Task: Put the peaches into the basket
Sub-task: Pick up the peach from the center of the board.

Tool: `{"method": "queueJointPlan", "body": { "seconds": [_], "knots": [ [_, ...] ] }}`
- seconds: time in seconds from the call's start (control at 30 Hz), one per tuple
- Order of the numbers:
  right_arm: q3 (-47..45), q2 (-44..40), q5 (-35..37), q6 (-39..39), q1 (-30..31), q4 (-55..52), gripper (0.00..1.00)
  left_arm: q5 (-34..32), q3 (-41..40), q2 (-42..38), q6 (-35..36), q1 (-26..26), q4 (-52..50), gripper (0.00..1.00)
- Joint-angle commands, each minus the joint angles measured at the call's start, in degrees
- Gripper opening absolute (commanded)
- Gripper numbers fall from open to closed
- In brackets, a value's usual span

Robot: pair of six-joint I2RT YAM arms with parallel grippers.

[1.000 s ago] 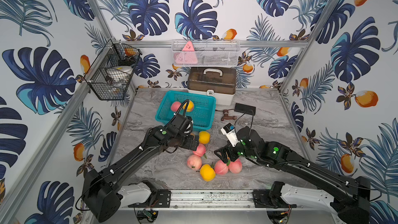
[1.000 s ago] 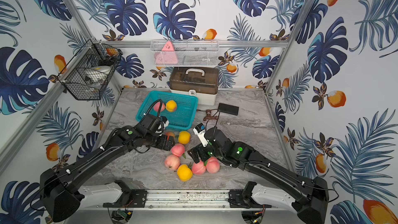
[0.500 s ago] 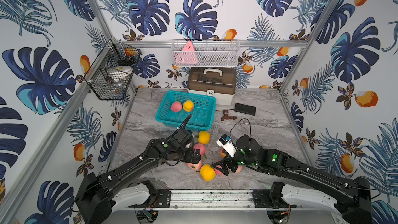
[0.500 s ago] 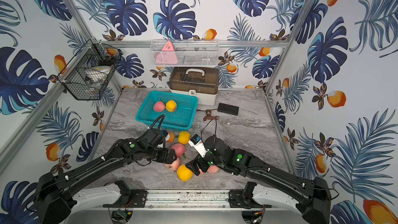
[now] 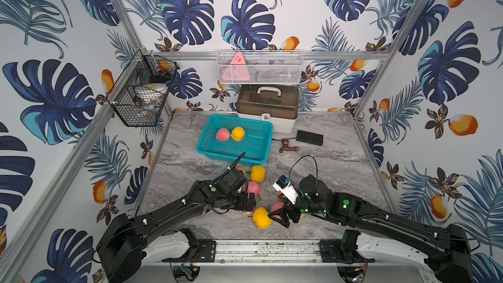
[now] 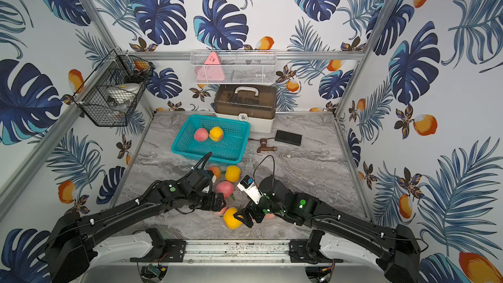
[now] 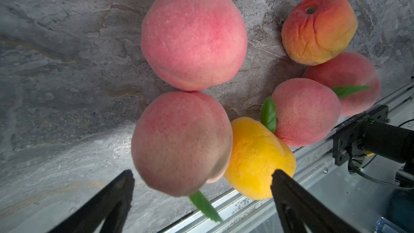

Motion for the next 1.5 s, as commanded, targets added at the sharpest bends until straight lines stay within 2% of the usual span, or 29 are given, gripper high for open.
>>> {"method": "queueJointPlan", "body": {
  "seconds": [0.0,0.5,0.93,1.23,1.37,1.47],
  "knots": [
    [-0.16,0.25,-0.76,0.19,0.1,2.55,1.0,-4.19,-0.21,1.03,-0.45,-0.68,0.16,0.99],
    [-0.07,1.39,-0.15,0.35,0.12,3.13,1.0,-3.74,-1.78,5.68,-0.7,-1.49,5.23,0.99],
    [0.28,0.26,2.03,0.59,0.07,1.98,1.0,-3.73,-3.59,6.55,-1.46,-1.44,7.58,0.98],
    [0.08,0.35,2.4,0.87,0.08,2.13,1.0,-3.98,-3.83,6.6,-1.41,-1.43,7.71,0.89],
    [0.29,0.41,2.67,0.79,0.04,1.97,1.0,-3.77,-4.2,6.06,-1.58,-1.44,7.65,0.78],
    [0.28,0.58,2.84,0.87,0.04,2.24,1.0,-4.32,-3.61,5.42,-1.28,-1.41,6.37,0.78]
  ]
}}
